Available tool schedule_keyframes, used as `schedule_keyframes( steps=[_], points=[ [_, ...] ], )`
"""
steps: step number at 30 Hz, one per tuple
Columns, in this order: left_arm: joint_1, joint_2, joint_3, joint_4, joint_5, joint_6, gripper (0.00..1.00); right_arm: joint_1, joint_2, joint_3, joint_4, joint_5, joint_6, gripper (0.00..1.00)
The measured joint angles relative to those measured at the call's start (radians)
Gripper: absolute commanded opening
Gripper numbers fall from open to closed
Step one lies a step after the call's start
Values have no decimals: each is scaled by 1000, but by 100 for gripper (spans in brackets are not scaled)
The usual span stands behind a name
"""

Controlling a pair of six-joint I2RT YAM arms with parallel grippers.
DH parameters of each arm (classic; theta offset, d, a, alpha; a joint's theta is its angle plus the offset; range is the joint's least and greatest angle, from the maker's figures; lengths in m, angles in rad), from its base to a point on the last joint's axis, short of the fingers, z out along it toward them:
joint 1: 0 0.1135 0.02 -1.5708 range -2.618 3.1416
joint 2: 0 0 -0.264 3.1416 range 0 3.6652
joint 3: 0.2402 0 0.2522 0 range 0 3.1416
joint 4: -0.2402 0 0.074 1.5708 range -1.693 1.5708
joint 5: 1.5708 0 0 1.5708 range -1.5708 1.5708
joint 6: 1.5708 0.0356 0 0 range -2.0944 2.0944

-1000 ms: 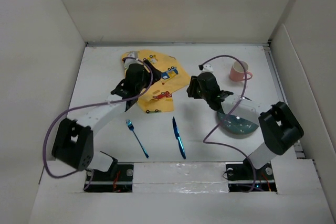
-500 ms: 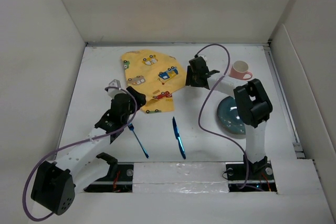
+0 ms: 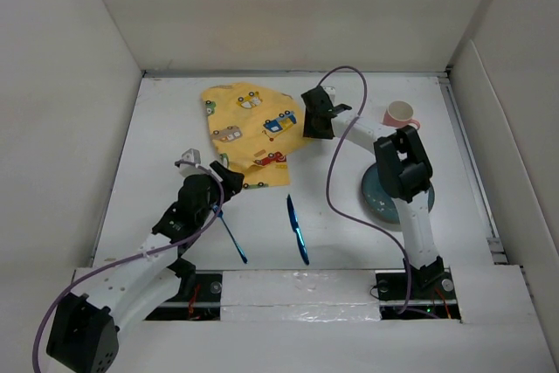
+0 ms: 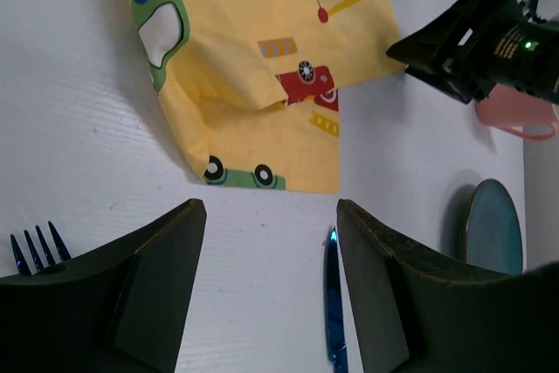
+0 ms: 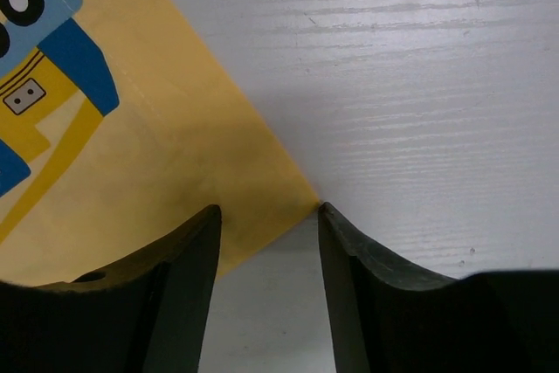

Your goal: Set the dinner table for one person

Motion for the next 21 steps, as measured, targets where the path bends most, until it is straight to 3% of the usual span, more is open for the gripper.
schedule_keyframes(
  steps=[3,4,6,7,10,17,21],
  points=[
    [0,2,-24,12,27,3,59,0,0,0,-10,4,14,38],
    [0,6,-28,13,34,4,59,0,0,0,-11,5,19,28],
    [0,17,-30,20,44,13,59,1,1,1,-15,5,29,21],
    [0,25,-30,23,48,18,64,1,1,2,-16,5,35,12],
    [0,63,-30,31,57,40,69,3,2,2,-15,10,49,0],
    [0,232,-29,58,88,80,68,10,-55,-91,57,21,51,0],
    [0,364,1,87,105,94,61,13,-116,-132,77,11,36,0]
  ],
)
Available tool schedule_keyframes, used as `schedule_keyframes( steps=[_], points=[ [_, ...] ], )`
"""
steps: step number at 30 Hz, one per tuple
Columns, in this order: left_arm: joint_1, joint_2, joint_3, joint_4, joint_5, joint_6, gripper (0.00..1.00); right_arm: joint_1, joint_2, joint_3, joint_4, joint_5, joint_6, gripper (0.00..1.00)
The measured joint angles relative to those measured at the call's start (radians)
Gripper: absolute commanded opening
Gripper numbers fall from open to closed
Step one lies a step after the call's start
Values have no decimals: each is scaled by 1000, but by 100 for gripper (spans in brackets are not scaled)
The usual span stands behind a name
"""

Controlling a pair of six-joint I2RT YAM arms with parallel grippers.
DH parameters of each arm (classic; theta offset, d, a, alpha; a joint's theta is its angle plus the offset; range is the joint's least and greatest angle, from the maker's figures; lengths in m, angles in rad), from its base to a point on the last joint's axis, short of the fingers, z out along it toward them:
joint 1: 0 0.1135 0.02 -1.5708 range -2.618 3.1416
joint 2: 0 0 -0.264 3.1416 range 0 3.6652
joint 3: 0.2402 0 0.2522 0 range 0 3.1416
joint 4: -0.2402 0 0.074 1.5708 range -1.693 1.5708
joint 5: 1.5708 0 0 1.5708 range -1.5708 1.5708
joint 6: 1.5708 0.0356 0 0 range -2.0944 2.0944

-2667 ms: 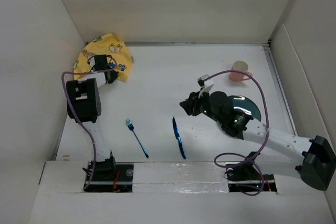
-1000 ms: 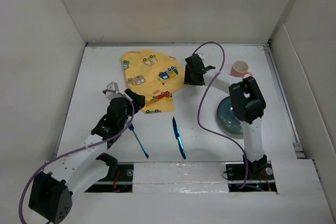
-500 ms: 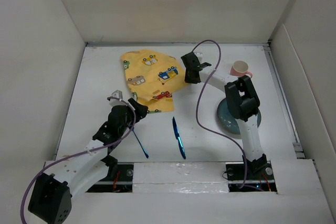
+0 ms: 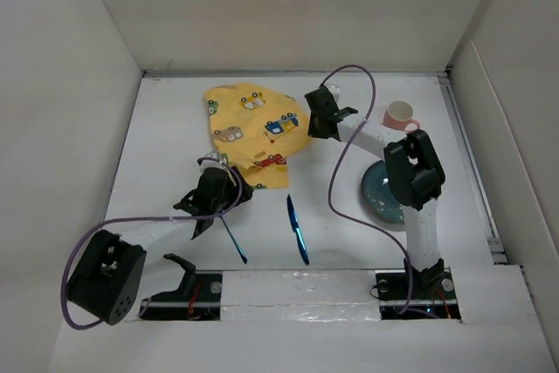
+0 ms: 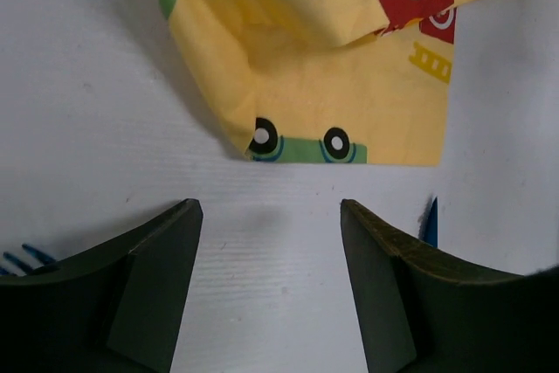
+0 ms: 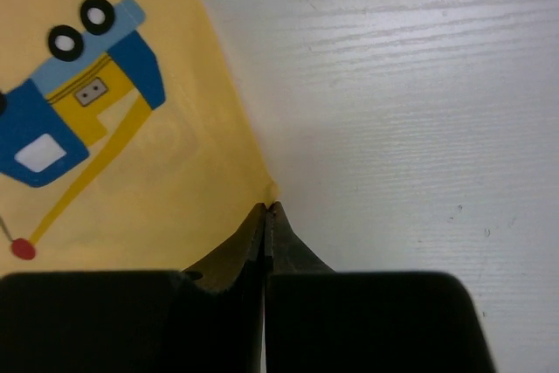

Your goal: Set the dinner table for one person

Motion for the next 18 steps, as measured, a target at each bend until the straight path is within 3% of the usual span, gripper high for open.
schedule_keyframes(
  steps=[10,18],
  points=[
    [-8,219,134,49,-56,6,42,-2,-127,-81,93,-47,-41,0],
    [-35,278,201,5,-112,4,45,-48,-259,-142,127,-113,-76,0]
  ],
)
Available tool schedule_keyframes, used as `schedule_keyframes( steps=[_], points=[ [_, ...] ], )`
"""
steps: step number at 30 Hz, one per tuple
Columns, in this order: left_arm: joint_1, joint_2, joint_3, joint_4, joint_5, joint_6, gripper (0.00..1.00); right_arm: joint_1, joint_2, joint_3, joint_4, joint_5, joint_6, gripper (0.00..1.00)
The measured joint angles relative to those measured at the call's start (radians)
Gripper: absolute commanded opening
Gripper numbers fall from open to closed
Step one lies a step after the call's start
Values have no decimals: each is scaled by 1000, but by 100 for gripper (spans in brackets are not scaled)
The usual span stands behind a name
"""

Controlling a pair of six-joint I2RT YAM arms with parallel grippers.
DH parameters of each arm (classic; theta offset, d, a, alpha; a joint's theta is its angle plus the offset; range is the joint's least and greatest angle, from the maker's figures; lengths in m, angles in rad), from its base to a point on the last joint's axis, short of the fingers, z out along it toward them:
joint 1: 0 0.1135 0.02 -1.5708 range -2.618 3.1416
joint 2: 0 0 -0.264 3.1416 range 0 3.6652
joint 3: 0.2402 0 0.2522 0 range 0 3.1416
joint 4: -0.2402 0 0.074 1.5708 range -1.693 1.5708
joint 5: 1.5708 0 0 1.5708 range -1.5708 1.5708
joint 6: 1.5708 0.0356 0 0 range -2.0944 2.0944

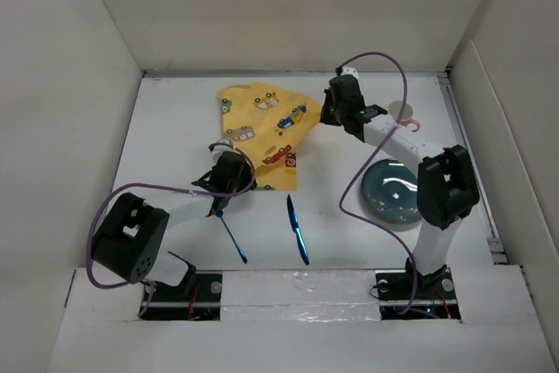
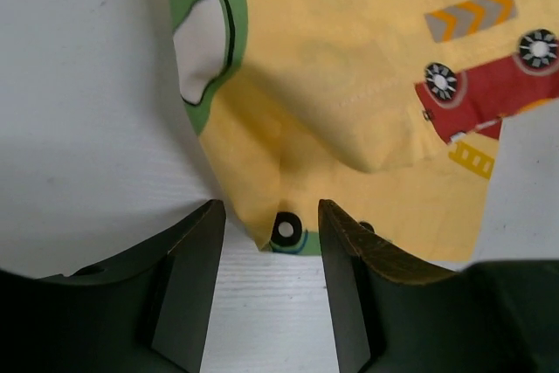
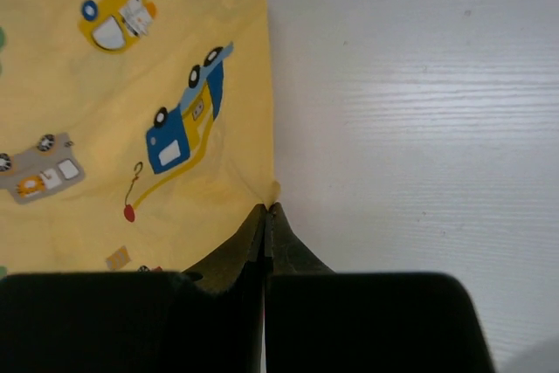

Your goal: Set the dinner table for one person

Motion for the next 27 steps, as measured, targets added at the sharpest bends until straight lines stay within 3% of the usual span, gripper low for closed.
schedule_keyframes(
  steps=[3,6,7,15,20,23,27],
  points=[
    [-56,76,85,-47,-56,2,42,-30,-57,-22,29,-27,-7,0],
    [-129,170,185,-101,-122,2,8,-43,-81,-34,43,-40,-10,0],
    [-153,205,216,-109,-148,1,1,-46,-90,-39,55,-52,-14,0],
    [-186,275,299,-147,-207,-2,0,-68,-105,-77,73,-113,-40,0],
    [-67,187,345,-315,-204,35,0,-105,-99,-14,43,-195,-51,0],
    [79,149,555,-424,-190,97,0,-118,-76,140,8,-240,-51,0],
    [188,198,1099,-565,-229,194,0,-130,-49,423,-34,-293,-55,0]
  ],
)
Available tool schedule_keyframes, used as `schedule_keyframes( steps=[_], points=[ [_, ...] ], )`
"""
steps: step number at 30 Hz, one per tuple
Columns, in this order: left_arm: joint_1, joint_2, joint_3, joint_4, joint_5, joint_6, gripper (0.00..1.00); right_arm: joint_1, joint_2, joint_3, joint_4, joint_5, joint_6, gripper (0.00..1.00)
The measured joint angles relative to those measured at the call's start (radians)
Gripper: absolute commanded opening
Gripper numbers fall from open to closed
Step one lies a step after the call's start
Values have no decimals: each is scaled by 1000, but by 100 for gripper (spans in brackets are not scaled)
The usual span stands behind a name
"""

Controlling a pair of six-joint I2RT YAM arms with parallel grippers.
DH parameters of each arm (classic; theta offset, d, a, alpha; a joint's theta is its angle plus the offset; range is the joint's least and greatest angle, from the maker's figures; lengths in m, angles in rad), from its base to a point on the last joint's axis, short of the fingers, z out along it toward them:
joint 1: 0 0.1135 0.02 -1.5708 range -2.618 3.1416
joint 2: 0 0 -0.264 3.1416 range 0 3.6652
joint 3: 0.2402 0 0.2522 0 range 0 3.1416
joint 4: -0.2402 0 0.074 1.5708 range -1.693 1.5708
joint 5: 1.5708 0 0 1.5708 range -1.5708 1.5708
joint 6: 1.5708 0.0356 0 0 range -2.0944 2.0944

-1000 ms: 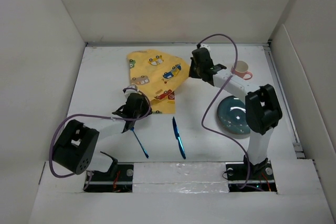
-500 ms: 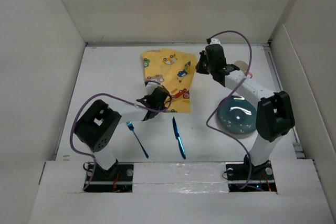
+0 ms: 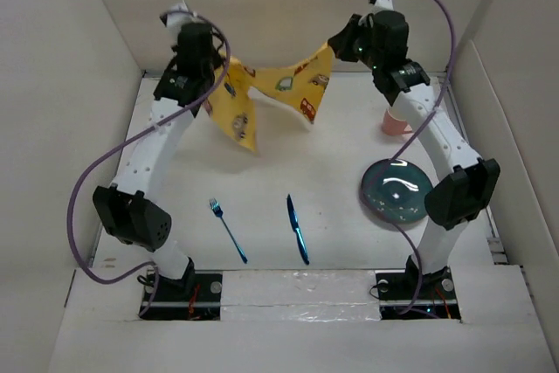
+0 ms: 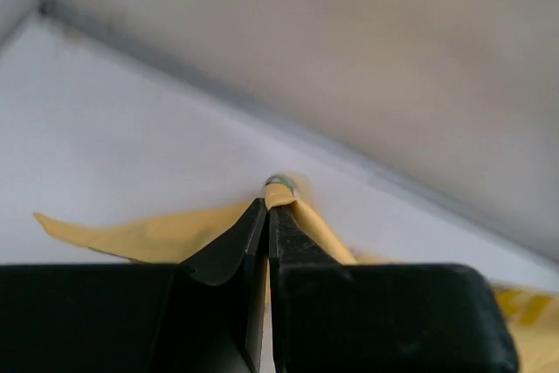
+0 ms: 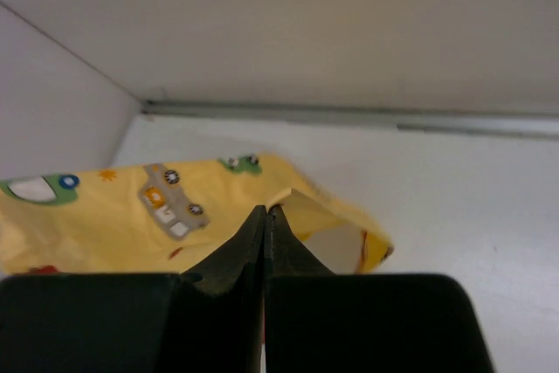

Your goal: Set the dinner table for one person

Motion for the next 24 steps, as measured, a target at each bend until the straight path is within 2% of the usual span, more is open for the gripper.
schedule_keyframes(
  steps=[2,3,4,5,7,9,10,11,12,13,15,16,20,24],
  points=[
    [-10,46,289,-33,-39,53,0,-1,-23,77,6,-21,-2,0],
    [-24,51,378,-42,-58,76,0,-1,-49,83,15,-31,-4,0],
    [-41,39,430,-43,-77,96,0,-1,-90,58,35,-41,-5,0],
    [-55,0,420,-34,-91,112,0,-1,-141,13,50,-49,-5,0],
    [-78,-111,286,-17,-103,129,0,-1,-270,-160,122,-62,-5,0],
    [-81,-267,31,21,-108,122,3,-1,-376,-321,163,-73,-3,0],
    [-79,-334,-110,63,-108,109,8,-2,-423,-420,209,-80,-1,0],
    [-74,-392,-259,75,-106,93,17,-6,-465,-524,250,-85,4,0],
    [-71,-441,-399,80,-104,69,37,-11,-494,-628,278,-94,6,0],
    [-69,-466,-514,68,-100,45,46,-17,-501,-706,301,-99,10,0],
    [-73,-460,-670,64,-82,-1,59,-39,-484,-860,331,-110,21,0],
    [-74,-435,-726,57,-69,-26,64,-51,-463,-923,329,-114,28,0],
    [-79,-414,-838,38,-44,-97,67,-77,-438,-1136,322,-109,63,0],
    [-80,-484,-848,74,-55,-146,72,-77,-456,-1197,325,-97,87,0]
  ],
)
